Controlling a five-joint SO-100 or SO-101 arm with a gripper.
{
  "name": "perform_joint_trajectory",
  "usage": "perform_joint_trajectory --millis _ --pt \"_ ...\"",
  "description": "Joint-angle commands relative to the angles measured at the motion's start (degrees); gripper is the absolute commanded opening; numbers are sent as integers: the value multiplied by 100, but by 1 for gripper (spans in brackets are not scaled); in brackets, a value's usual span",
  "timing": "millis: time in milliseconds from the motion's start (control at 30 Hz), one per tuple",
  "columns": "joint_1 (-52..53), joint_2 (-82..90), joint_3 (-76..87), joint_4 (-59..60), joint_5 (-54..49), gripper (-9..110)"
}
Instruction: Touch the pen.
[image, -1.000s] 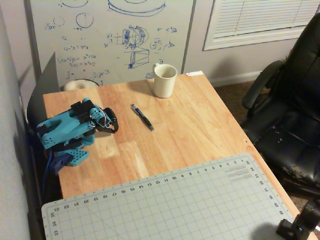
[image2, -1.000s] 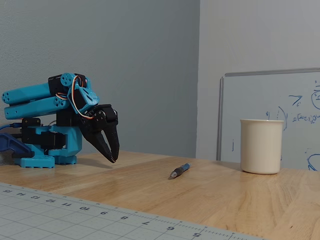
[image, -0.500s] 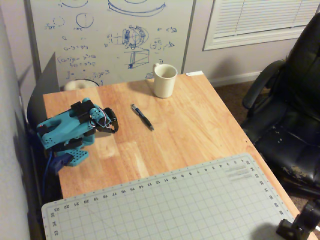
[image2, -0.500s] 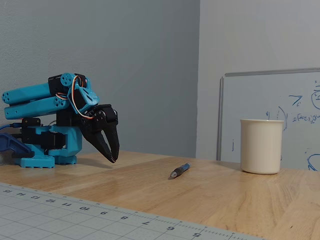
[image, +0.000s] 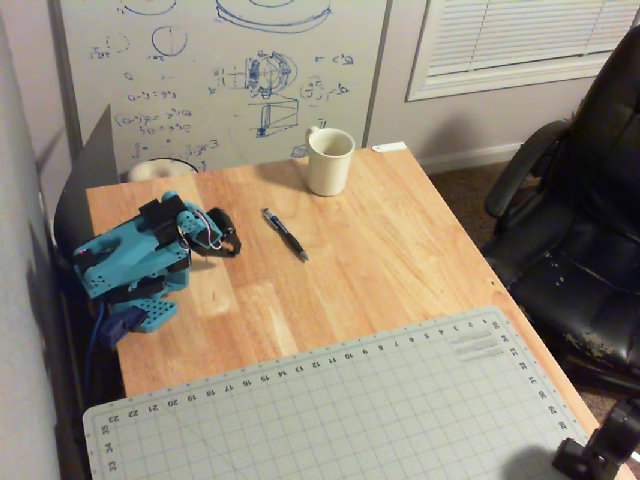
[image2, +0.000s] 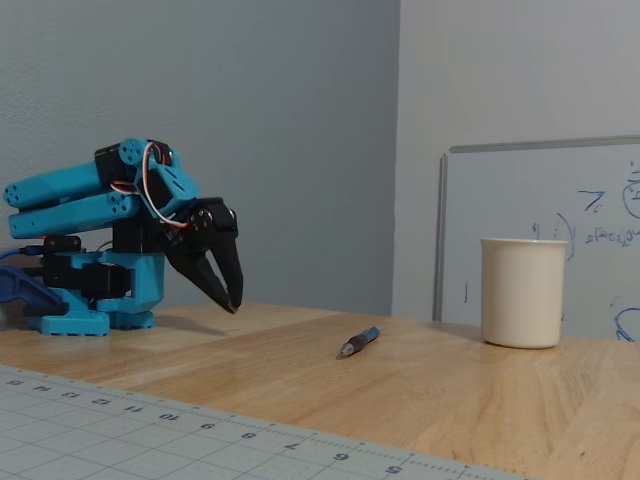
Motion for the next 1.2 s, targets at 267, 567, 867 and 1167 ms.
perform_joint_trajectory --millis 267,567,867,1167 --pt "0 -2320 -2549 -9 -9 1" --pt "0 -4192 -4403 -9 -9 1" --pt "9 -6530 -6381 -18 0 1" --pt "290 -8692 -8016 -9 -9 1"
